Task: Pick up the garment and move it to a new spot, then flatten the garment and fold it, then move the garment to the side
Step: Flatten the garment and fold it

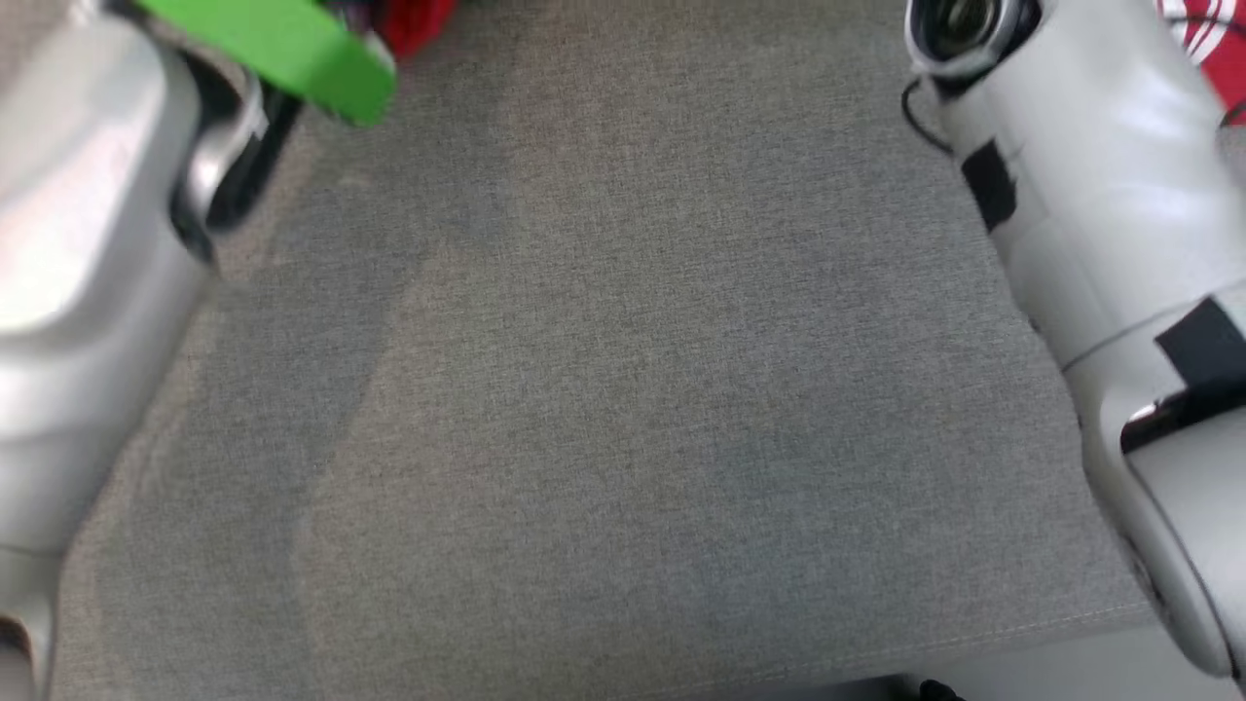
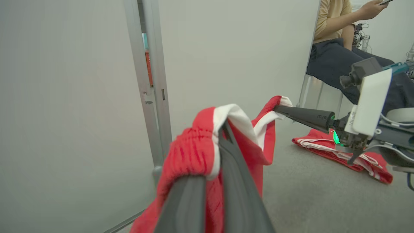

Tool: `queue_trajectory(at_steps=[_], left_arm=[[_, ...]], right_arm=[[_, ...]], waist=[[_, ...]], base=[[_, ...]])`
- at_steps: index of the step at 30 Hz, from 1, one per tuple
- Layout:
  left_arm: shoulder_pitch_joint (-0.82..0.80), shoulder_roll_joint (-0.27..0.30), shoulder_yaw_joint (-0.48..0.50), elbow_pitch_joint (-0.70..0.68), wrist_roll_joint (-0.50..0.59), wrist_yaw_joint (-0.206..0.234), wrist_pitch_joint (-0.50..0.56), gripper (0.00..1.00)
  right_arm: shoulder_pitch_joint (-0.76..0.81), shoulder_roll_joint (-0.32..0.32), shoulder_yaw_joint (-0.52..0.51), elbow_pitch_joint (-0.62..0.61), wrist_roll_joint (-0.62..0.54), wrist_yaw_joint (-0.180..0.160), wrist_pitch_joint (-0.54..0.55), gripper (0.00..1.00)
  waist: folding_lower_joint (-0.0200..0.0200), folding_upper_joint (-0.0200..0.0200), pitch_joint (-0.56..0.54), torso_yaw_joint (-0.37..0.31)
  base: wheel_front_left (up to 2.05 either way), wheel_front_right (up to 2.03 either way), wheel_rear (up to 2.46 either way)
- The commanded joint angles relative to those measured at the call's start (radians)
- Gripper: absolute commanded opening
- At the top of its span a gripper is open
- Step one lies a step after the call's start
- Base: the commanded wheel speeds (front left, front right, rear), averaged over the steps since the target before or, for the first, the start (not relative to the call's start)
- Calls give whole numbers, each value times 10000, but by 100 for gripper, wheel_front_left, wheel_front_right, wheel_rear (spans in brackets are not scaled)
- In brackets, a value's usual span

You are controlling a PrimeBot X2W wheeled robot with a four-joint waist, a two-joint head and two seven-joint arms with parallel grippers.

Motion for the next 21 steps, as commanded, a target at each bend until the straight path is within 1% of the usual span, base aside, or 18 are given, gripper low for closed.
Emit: queue_trajectory(at_steps=[1, 6, 9, 12, 14, 17, 19, 21], left_arm=[[887, -130, 190, -223, 261, -26, -43, 0], [3970, -512, 1097, -987, 1101, -23, -45, 0], [5690, -848, 1537, -1303, 1554, -23, -44, 0], [7043, -999, 1626, -1551, 1953, -23, -38, 0], [7918, -1076, 1470, -1653, 2163, -23, -38, 0], [8962, -970, 1217, -1788, 2395, -24, -38, 0], [9492, -932, 1417, -1937, 2482, -24, -38, 0], [10011, -873, 1391, -2089, 2665, -24, -37, 0]], right_arm=[[617, -133, 113, -235, 156, 1, -25, 0], [3044, -596, 828, -1370, 596, 1, 29, 0], [4521, -973, 1106, -2153, 1004, 1, 41, 0], [5815, -1255, 1375, -2770, 1286, 1, 141, 0], [6632, -1442, 1474, -3147, 1488, 1, 209, 0], [7861, -1734, 1569, -3763, 1749, 2, 314, 0], [8541, -1897, 1535, -4229, 1913, 2, 364, 0], [9188, -2078, 1429, -4728, 2039, 2, 410, 0]], waist=[[-1, 0, -348, 25], [-1, 0, -984, 13], [-1, 0, -1421, -16], [-1, 0, -1843, -66], [-1, 0, -2159, -90], [-1, 0, -2575, -135], [-1, 0, -2780, -174], [-1, 0, -2992, -159]], base=[[0, 0, 0], [0, 0, 0], [0, 0, 0], [0, 0, 0], [0, 0, 0], [0, 0, 0], [0, 0, 0], [0, 0, 0]])
